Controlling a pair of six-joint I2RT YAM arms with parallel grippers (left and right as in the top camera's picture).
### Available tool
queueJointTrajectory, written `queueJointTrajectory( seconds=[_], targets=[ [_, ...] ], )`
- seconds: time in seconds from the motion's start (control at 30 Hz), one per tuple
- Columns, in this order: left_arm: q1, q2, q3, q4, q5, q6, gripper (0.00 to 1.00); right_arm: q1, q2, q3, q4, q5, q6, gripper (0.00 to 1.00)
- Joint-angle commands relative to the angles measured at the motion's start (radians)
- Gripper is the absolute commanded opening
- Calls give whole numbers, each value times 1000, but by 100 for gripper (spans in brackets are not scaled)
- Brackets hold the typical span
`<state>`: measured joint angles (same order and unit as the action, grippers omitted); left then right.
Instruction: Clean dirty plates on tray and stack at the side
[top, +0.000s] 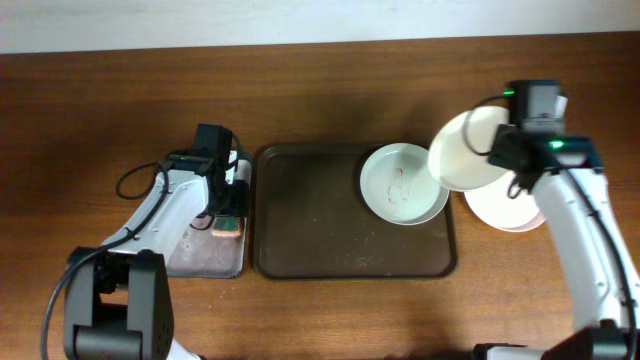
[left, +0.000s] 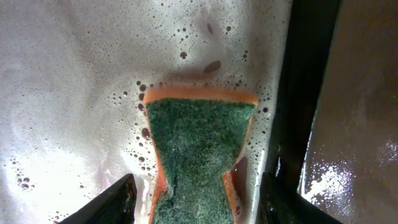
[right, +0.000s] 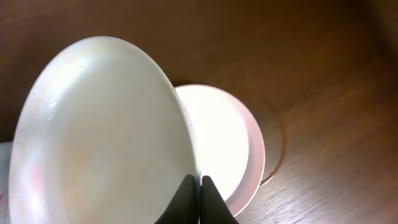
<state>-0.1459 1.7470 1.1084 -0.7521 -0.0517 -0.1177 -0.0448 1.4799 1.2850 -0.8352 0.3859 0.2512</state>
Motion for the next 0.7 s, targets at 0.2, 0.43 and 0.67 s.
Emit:
queueJointTrajectory(
  seconds=[0.2, 0.43, 0.67],
  targets=[
    [5, 7, 13, 2, 11, -2, 62, -381, 159, 13, -48, -315, 20, 4],
    [5, 7, 13, 5, 11, -2, 62, -432, 195, 10, -47, -423, 20, 41],
    [5, 7, 13, 10, 11, -2, 62, -320, 195, 6, -178, -741, -38, 62]
  ],
)
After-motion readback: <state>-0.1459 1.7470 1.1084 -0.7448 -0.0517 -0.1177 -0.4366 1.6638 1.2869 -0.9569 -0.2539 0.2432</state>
